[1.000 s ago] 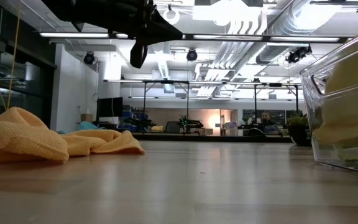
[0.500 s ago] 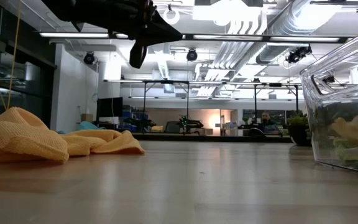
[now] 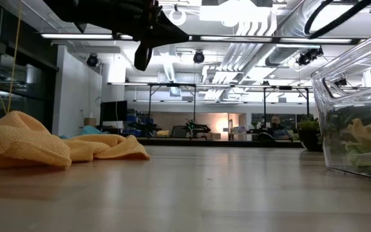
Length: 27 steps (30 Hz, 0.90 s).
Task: Fold microfiber towels
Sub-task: Put the yellow microfiber cloth into the transparent bin, then fold the orange microfiber cloth
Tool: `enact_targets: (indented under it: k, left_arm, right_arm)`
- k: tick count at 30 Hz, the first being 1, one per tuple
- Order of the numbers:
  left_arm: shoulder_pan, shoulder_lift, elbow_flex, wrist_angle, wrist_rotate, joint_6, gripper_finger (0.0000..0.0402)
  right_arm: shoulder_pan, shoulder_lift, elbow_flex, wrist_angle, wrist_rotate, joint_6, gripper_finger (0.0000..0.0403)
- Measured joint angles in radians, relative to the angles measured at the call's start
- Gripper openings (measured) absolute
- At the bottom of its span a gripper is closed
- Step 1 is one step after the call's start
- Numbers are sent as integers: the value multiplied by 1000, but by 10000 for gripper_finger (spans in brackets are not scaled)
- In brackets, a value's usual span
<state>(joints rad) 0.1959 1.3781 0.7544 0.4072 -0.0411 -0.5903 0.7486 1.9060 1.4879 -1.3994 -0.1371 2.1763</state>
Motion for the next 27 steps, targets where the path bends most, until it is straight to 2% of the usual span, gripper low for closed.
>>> enact_targets:
  k: [8,11,14,16,20,23,27]
  left_arm:
    - [0,0,0,0,0,0,0]
    - [0,0,0,0,0,0,0]
    - [0,0,0,0,0,0,0]
    - [0,0,0,3,3,0,0]
    - [3,-3,0,19,31,9,0]
    - [16,-14,0,64,120,44,0]
    - [33,-66,0,117,236,73,0]
  right_arm:
    - [0,0,7,-156,-67,-56,155]
    - [0,-18,13,-171,-70,-97,185]
    - [0,-59,14,-172,-18,-118,200]
    - [0,-98,14,-166,73,-130,203]
    - [-13,-217,14,-75,346,-256,204]
    - [-54,-293,14,-13,511,-381,204]
    - [-142,-368,-15,69,636,-596,204]
